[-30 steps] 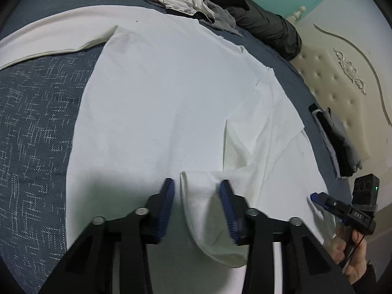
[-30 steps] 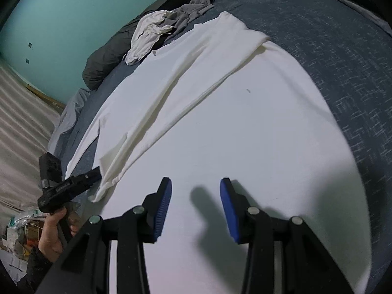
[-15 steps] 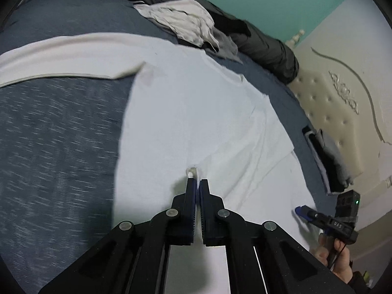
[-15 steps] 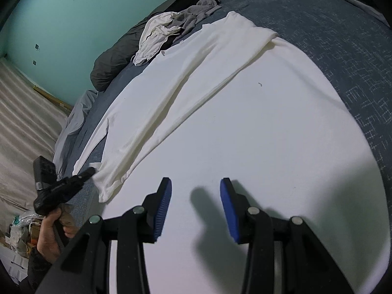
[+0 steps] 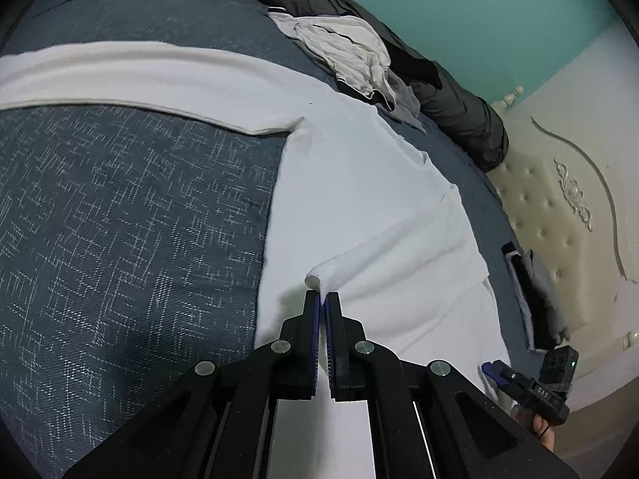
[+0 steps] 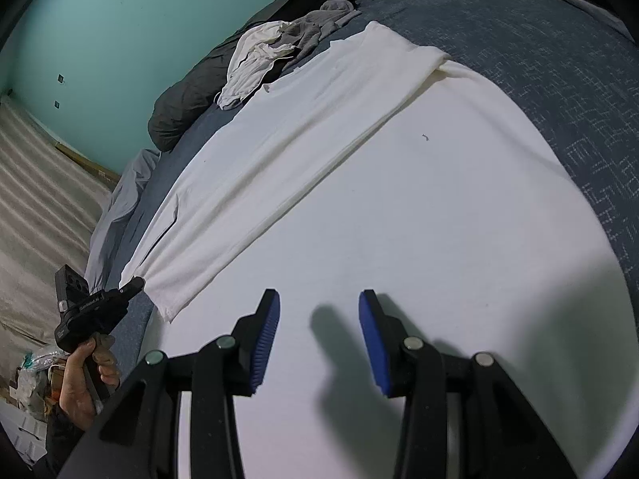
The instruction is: Fold clothes
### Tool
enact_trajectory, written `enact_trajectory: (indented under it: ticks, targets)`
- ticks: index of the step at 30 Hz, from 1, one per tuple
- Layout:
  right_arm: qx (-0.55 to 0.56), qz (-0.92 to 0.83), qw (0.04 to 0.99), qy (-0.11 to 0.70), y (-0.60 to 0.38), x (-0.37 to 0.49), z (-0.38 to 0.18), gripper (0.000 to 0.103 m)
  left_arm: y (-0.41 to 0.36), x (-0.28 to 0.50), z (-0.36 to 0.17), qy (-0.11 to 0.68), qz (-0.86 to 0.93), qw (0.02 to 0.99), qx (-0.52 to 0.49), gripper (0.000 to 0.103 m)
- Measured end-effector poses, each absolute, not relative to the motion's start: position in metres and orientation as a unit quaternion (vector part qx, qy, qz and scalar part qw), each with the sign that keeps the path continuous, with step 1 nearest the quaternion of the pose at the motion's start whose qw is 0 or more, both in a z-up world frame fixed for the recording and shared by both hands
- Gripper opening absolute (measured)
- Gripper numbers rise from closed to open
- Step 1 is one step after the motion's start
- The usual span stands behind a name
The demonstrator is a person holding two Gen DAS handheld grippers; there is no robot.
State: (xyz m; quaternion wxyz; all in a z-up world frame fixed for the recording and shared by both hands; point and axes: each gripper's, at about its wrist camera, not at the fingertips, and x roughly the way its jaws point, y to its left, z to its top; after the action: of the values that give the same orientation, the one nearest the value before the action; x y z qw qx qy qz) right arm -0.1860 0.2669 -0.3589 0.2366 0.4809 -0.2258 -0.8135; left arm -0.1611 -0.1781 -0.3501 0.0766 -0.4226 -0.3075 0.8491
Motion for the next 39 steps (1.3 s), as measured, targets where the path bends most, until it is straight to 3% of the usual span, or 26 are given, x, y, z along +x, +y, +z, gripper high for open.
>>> enact_trajectory:
  ticks: [7, 9, 11, 14, 24, 25, 26, 39]
  targets:
    - [0.480, -0.814, 0.238, -0.226, 0.266, -0.186, -0.359, 0.041, -0.183, -0.158, -0.364, -0.321, 0.834, 0.061, -0.444, 0.007]
    - [0.478, -0.814, 0.238, -0.227, 0.266, -0.186, -0.358, 0.041, -0.181, -0.153, -0.359, -0.308, 0.839, 0.051, -0.446, 0.011]
    - [0.477, -0.814, 0.239, -0.228, 0.266, -0.186, -0.358, 0.041, -0.175, -0.150, -0.354, -0.299, 0.841, 0.054, -0.447, 0.024]
    - [0.476, -0.814, 0.242, -0.229, 0.264, -0.187, -0.357, 0.041, -0.151, -0.153, -0.354, -0.274, 0.839, 0.082, -0.462, 0.028]
    - [0.475, -0.814, 0.237, -0.236, 0.269, -0.187, -0.357, 0.041, -0.119, -0.156, -0.375, -0.233, 0.825, 0.101, -0.505, 0.027]
    - [0.475, -0.814, 0.238, -0.237, 0.269, -0.187, -0.357, 0.041, -0.119, -0.155, -0.376, -0.233, 0.824, 0.102, -0.506, 0.022]
    - [0.475, -0.813, 0.239, -0.237, 0.269, -0.188, -0.357, 0.041, -0.119, -0.155, -0.377, -0.232, 0.824, 0.104, -0.506, 0.003]
    - [0.470, -0.814, 0.230, -0.252, 0.283, -0.192, -0.353, 0.041, -0.127, -0.141, -0.366, -0.232, 0.826, 0.112, -0.501, 0.004]
